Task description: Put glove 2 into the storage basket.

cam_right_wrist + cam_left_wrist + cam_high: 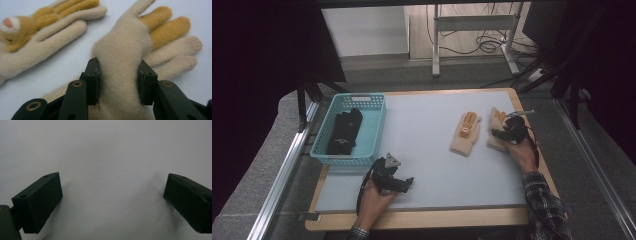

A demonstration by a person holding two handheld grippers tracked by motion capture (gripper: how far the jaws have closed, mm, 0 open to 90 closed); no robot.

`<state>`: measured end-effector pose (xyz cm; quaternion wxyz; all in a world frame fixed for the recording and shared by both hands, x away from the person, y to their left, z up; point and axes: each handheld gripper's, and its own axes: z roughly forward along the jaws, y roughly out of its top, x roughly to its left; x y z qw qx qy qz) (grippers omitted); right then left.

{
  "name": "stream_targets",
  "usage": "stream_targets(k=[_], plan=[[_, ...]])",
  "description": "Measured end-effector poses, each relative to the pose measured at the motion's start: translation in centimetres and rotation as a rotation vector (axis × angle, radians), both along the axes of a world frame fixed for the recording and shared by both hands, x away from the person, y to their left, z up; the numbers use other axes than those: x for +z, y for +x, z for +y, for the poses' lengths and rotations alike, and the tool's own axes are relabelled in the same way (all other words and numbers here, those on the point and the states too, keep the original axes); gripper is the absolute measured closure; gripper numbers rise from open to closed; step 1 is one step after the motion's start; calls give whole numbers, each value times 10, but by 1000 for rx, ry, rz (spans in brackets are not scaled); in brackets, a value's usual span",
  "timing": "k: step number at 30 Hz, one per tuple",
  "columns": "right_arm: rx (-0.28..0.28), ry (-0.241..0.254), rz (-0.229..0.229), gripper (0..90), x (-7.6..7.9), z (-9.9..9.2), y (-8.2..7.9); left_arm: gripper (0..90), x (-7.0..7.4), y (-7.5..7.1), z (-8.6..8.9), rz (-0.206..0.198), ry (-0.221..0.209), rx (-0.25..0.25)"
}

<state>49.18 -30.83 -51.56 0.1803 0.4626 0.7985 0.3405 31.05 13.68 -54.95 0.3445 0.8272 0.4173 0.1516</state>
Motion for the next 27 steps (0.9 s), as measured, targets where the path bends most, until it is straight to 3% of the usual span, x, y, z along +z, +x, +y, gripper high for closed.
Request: stream_targets(k=[6,17,27], plan=[[5,16,-17,610,5,-2,-7,24,0,0,0,0,0,1],[48,49,-68,606,34,3,-33,26,0,0,0,-1,-1,2],[108,79,-98,604,57,19,-60,26,0,0,0,-2,0,7]])
